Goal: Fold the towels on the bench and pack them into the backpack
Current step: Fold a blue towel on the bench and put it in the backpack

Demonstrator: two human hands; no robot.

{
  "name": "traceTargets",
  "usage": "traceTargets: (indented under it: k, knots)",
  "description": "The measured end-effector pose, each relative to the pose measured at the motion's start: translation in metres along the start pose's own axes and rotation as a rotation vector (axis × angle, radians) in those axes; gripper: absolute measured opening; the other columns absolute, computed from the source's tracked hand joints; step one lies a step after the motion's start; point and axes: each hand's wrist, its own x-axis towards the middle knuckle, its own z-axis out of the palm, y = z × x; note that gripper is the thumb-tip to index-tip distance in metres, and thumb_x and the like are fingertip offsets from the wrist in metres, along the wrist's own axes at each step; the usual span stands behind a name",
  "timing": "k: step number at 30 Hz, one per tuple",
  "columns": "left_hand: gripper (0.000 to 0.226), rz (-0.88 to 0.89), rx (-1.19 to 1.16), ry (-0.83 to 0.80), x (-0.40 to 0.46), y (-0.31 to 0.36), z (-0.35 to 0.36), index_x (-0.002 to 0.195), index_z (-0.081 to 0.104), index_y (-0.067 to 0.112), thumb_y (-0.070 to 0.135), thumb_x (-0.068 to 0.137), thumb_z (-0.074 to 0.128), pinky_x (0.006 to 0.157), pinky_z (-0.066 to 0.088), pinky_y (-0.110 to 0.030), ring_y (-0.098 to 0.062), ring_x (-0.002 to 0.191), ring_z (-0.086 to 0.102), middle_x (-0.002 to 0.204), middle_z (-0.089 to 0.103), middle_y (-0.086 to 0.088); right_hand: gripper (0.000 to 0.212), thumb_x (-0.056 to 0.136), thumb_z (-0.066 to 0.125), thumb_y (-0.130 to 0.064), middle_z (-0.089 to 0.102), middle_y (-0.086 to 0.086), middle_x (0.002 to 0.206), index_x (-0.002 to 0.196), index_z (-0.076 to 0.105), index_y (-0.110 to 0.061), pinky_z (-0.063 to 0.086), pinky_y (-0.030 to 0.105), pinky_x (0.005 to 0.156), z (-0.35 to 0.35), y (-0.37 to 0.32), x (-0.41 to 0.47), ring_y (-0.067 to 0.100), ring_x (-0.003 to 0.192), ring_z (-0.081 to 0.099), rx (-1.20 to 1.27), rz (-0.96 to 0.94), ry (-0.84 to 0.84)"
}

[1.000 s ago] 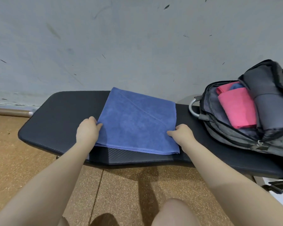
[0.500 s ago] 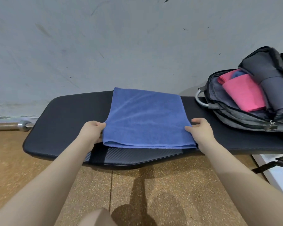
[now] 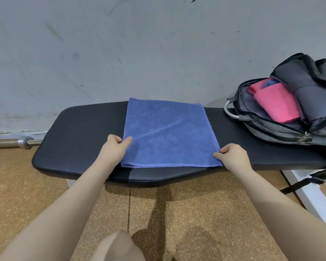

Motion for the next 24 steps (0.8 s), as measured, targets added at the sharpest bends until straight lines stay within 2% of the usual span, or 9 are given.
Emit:
traceTargets:
  k: [3, 7, 11, 13, 14, 16, 18, 21, 24]
  knots:
    - [0.029, 0.103, 0.249, -0.034, -0.018, -0.002, 0.001, 0.103, 0.031, 0.018, 0.028, 0.089, 0.055, 0.061, 0.050, -0.038, -0.020, 0.067, 0.059, 0.079, 0.053, -0.002, 0.016, 0.080, 0.064, -0.015, 0.054, 0.011, 0.073, 0.071, 0.053, -0.009, 0.042, 0.033, 0.063, -0.001, 0.003, -0.003, 0.024, 0.067, 0.051, 0.048, 0.018, -0.059]
    - [0.017, 0.143, 0.208, -0.006, -0.031, -0.009, 0.000, 0.097, 0.040, 0.014, 0.019, 0.090, 0.055, 0.058, 0.047, -0.034, -0.019, 0.060, 0.058, 0.076, 0.051, -0.005, 0.014, 0.079, 0.058, -0.006, 0.051, 0.010, 0.063, 0.066, 0.053, -0.008, 0.037, 0.027, 0.057, -0.002, 0.007, 0.002, 0.022, 0.058, 0.045, 0.223, 0.083, -0.035]
    - [0.019, 0.126, 0.415, -0.004, -0.041, -0.012, -0.001, 0.085, 0.048, 0.010, 0.025, 0.088, 0.058, 0.063, 0.040, -0.027, -0.023, 0.082, 0.051, 0.094, 0.056, -0.011, 0.034, 0.079, 0.055, -0.001, 0.031, 0.004, 0.056, 0.055, 0.035, -0.015, 0.025, 0.025, 0.051, -0.001, 0.017, -0.002, 0.020, 0.052, 0.030, 0.097, 0.055, -0.007]
    - [0.027, 0.109, 0.668, 0.036, -0.045, -0.017, 0.000, 0.098, 0.051, 0.011, 0.036, 0.088, 0.056, 0.081, 0.042, -0.036, -0.030, 0.099, 0.049, 0.107, 0.052, -0.012, 0.009, 0.083, 0.056, -0.007, 0.049, 0.010, 0.079, 0.079, 0.050, -0.013, 0.036, 0.031, 0.060, 0.000, 0.012, -0.011, 0.026, 0.072, 0.049, -0.115, -0.007, 0.043]
    - [0.034, 0.185, 0.756, 0.112, -0.045, -0.019, 0.002, 0.106, 0.051, 0.010, 0.039, 0.089, 0.055, 0.087, 0.040, -0.040, -0.033, 0.108, 0.046, 0.113, 0.049, -0.013, 0.013, 0.086, 0.056, -0.012, 0.053, 0.013, 0.101, 0.099, 0.053, -0.011, 0.042, 0.036, 0.071, 0.002, 0.007, -0.015, 0.030, 0.092, 0.053, -0.244, -0.094, 0.119]
    - [0.044, 0.467, 0.726, 0.217, -0.044, -0.017, 0.009, 0.118, 0.053, 0.005, 0.040, 0.090, 0.052, 0.096, 0.036, -0.043, -0.036, 0.122, 0.040, 0.127, 0.047, -0.017, 0.036, 0.091, 0.051, -0.020, 0.045, 0.014, 0.133, 0.124, 0.048, -0.008, 0.041, 0.041, 0.094, 0.012, -0.006, -0.023, 0.033, 0.122, 0.044, -0.377, -0.403, 0.197]
    - [0.061, 0.633, 0.746, 0.070, -0.044, -0.010, 0.022, 0.135, 0.042, 0.004, 0.047, 0.092, 0.039, 0.112, 0.021, -0.040, -0.032, 0.139, 0.023, 0.148, 0.031, -0.016, 0.050, 0.094, 0.046, -0.026, 0.026, 0.012, 0.152, 0.140, 0.035, -0.009, 0.022, 0.039, 0.114, 0.027, -0.019, -0.034, 0.027, 0.141, 0.023, -0.361, -0.718, 0.046]
    - [0.100, 0.632, 0.902, -0.159, -0.042, -0.015, 0.037, 0.148, 0.008, 0.015, 0.074, 0.068, -0.005, 0.117, 0.001, -0.032, -0.019, 0.145, -0.003, 0.157, -0.001, -0.004, 0.069, 0.095, 0.039, -0.039, -0.004, 0.000, 0.159, 0.150, 0.004, -0.016, -0.004, 0.034, 0.118, 0.057, -0.021, -0.043, 0.016, 0.146, -0.004, -0.510, -0.895, -0.235]
    - [0.122, 0.606, 0.975, -0.181, -0.036, -0.036, 0.033, 0.148, -0.002, 0.020, 0.085, 0.048, -0.028, 0.118, 0.001, -0.032, -0.017, 0.145, -0.004, 0.157, -0.006, -0.001, 0.081, 0.091, 0.040, -0.053, -0.010, -0.005, 0.158, 0.149, -0.006, -0.021, -0.006, 0.035, 0.118, 0.060, 0.000, -0.033, 0.014, 0.146, -0.008, -0.563, -0.834, -0.231]
